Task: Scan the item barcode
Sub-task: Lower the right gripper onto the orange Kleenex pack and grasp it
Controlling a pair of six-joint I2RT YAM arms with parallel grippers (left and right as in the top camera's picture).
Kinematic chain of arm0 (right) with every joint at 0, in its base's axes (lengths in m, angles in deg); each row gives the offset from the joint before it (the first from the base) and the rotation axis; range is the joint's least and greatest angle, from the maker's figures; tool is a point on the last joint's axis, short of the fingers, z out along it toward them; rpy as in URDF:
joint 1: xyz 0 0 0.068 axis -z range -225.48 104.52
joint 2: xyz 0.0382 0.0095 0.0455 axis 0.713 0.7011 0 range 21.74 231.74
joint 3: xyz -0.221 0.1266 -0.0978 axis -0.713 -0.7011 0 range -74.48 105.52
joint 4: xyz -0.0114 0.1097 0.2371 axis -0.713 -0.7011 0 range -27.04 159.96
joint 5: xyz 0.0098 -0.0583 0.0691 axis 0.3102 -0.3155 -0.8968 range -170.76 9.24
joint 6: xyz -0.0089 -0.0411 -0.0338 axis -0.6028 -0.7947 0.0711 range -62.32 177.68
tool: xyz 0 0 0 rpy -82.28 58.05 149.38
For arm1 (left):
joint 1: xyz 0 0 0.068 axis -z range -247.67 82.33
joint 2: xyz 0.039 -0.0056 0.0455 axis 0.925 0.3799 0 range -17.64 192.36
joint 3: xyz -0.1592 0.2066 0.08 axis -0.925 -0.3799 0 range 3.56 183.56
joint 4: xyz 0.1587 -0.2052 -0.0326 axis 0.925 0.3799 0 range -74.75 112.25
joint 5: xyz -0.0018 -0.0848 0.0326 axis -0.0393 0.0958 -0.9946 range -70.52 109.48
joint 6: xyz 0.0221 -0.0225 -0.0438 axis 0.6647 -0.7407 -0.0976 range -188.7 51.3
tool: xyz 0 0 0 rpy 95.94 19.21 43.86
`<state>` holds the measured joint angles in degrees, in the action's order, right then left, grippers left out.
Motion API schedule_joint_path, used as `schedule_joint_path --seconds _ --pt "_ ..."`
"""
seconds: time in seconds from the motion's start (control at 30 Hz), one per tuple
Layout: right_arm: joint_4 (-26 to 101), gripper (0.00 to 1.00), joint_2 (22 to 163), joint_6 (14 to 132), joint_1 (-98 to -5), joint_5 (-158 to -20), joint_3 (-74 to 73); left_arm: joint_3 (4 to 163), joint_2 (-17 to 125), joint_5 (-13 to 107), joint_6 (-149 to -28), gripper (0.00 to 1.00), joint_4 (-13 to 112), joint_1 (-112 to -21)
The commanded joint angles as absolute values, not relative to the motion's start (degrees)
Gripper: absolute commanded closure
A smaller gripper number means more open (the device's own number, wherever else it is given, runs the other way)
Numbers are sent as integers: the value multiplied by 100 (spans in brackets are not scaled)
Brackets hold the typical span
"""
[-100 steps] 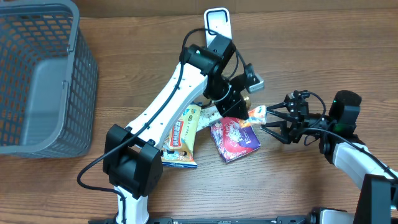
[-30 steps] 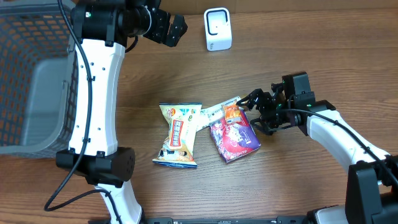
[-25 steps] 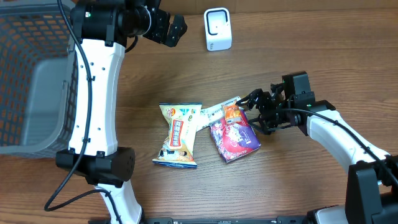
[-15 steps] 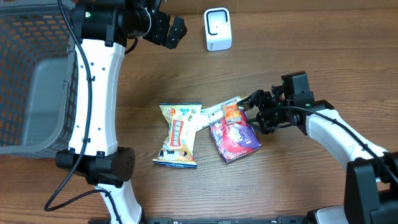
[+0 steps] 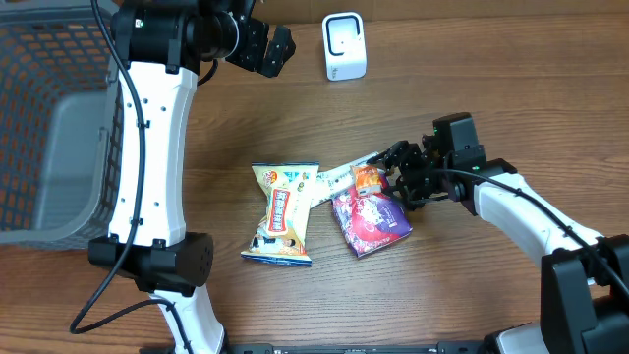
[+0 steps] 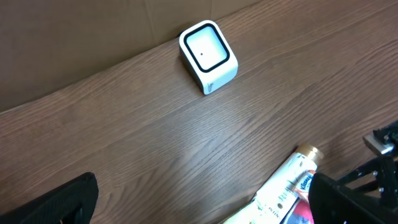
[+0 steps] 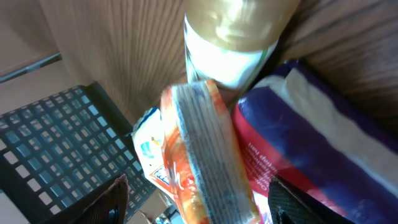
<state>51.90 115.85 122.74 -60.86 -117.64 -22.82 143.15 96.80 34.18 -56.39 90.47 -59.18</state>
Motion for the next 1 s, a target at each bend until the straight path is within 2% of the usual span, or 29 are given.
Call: schedule_joint_path --seconds 0.0,0.17,0.27,0.5,0.6,0.77,0.87,0.97 --pt "5188 28 11611 12490 -6200 -11515 -2201 14376 9583 3383 -5713 0 9060 -5942" --pt "5166 34 11611 12504 -6200 -11423 -2201 14376 9583 3197 -5713 0 9119 -5942" --pt "5168 41 11611 12508 -6200 -11349 -2201 14376 9583 3083 -5713 0 9156 -5942" --pt "5168 41 11613 12521 -6200 -11268 -2201 14376 9583 3086 -5713 0 9169 -5942" --pt "5168 36 11648 12523 -6208 -11231 -2201 14376 9583 3086 -5713 0 9169 -5942" --pt "5225 36 11821 12678 -6315 -11307 -2201 14376 9583 3086 -5713 0 9169 -5942" --pt "5450 37 11967 12696 -6366 -11528 -2201 14376 9583 3086 -5713 0 9176 -5942" --pt "5515 44 12004 12718 -6374 -11589 -2201 14376 9583 3086 -5713 0 9182 -5942"
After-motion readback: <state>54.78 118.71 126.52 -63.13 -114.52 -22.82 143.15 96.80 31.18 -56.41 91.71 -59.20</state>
